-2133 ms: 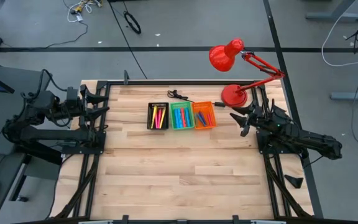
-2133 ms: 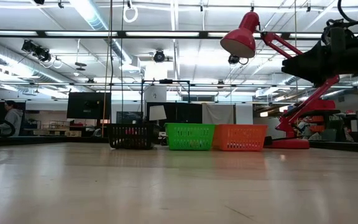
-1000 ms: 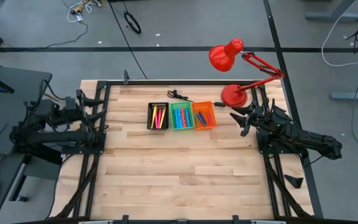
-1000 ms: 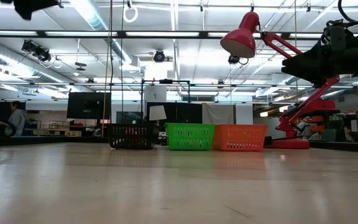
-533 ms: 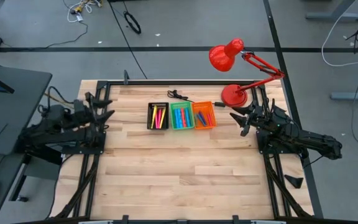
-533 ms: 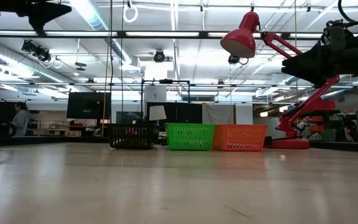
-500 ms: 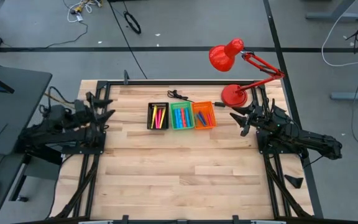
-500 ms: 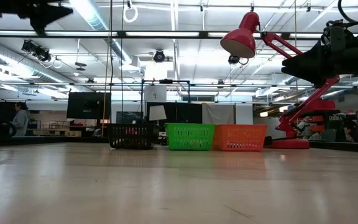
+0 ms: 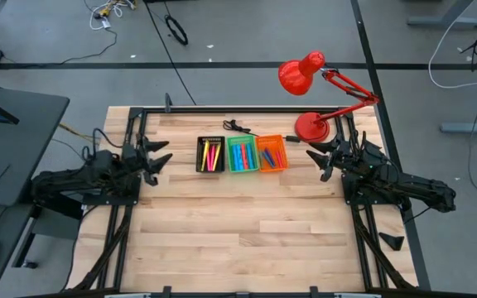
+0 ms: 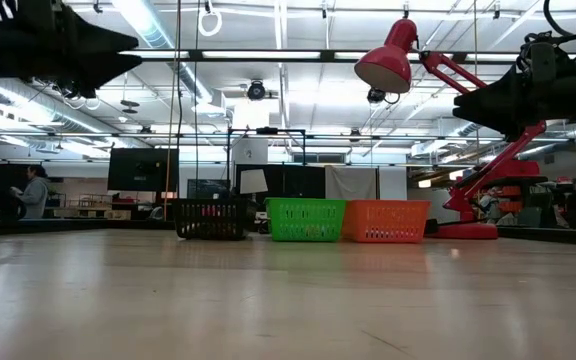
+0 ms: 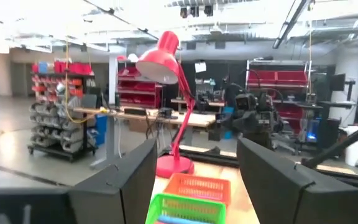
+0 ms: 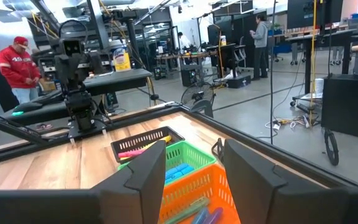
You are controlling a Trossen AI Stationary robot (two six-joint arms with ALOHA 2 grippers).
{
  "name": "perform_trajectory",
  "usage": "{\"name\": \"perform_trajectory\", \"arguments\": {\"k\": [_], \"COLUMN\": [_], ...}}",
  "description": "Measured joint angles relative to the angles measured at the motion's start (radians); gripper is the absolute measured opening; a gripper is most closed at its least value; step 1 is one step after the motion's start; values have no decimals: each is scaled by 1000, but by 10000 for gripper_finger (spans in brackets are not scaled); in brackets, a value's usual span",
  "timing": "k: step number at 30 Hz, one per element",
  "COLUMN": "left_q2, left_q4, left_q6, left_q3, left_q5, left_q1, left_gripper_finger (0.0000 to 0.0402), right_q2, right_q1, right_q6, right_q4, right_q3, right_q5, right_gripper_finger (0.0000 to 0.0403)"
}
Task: Pick & Place Markers
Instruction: Return to Home Position
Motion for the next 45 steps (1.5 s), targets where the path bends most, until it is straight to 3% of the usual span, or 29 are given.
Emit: {"name": "perform_trajectory", "arguments": {"k": [6, 16, 45], "left_q2": [0, 0, 10], "left_q4": [26, -128, -116], "left_q6": [62, 57, 55], "left_q3": [-69, -69, -71], "left_q5": [-1, 4, 8], "left_q1": [0, 0, 0], "left_gripper_finger": [229, 229, 229], "right_q2": [0, 0, 0], "right_q1": [0, 0, 0], "right_q6": [0, 0, 0], "right_q4": [0, 0, 0], "right_q3": [0, 0, 0], "right_q5": [0, 0, 0], "right_gripper_finger": [162, 162, 162]}}
